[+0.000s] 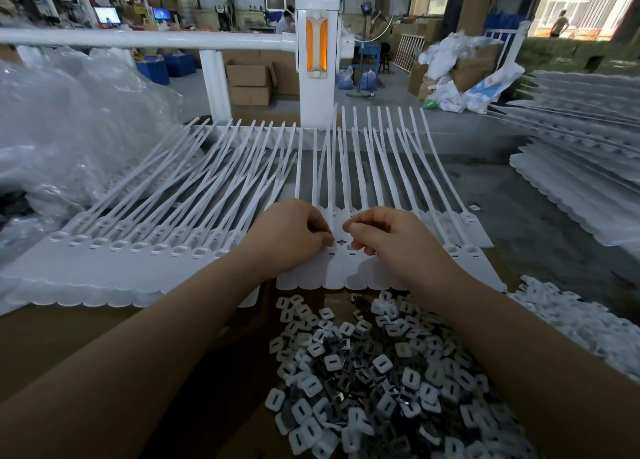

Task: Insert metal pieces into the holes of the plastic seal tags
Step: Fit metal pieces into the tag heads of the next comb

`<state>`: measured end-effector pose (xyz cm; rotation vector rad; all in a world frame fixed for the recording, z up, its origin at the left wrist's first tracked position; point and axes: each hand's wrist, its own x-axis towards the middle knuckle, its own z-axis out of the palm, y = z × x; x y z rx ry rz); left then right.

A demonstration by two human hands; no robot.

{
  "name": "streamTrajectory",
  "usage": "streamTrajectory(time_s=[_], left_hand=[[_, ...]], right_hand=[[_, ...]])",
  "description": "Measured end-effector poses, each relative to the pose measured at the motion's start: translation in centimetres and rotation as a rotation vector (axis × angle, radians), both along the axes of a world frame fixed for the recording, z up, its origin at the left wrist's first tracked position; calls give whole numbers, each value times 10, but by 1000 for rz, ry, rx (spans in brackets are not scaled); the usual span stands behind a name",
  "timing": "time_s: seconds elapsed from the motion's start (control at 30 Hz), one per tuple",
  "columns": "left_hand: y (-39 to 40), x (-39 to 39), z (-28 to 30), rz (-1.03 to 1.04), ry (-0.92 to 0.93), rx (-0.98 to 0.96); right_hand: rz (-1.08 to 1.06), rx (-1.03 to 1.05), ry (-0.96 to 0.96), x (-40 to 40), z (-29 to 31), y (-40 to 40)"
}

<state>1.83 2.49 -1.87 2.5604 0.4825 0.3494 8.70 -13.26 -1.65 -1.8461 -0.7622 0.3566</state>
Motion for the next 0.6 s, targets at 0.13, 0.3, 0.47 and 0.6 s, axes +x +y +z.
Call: streamTrajectory(time_s=[0.13,0.3,0.47,0.6], left_hand=[[0,-2,-1,-16,-27,-3],[1,-6,0,-91,-47,67],[9,-16,3,-268,-26,201],[13,-21,2,-353,-52,313]], right_hand=[[-4,-6,0,-1,0,0],[-9,-7,-9,-1,0,1],[-11,-4,-3,0,0,0],[-5,-2,-4,0,0,0]])
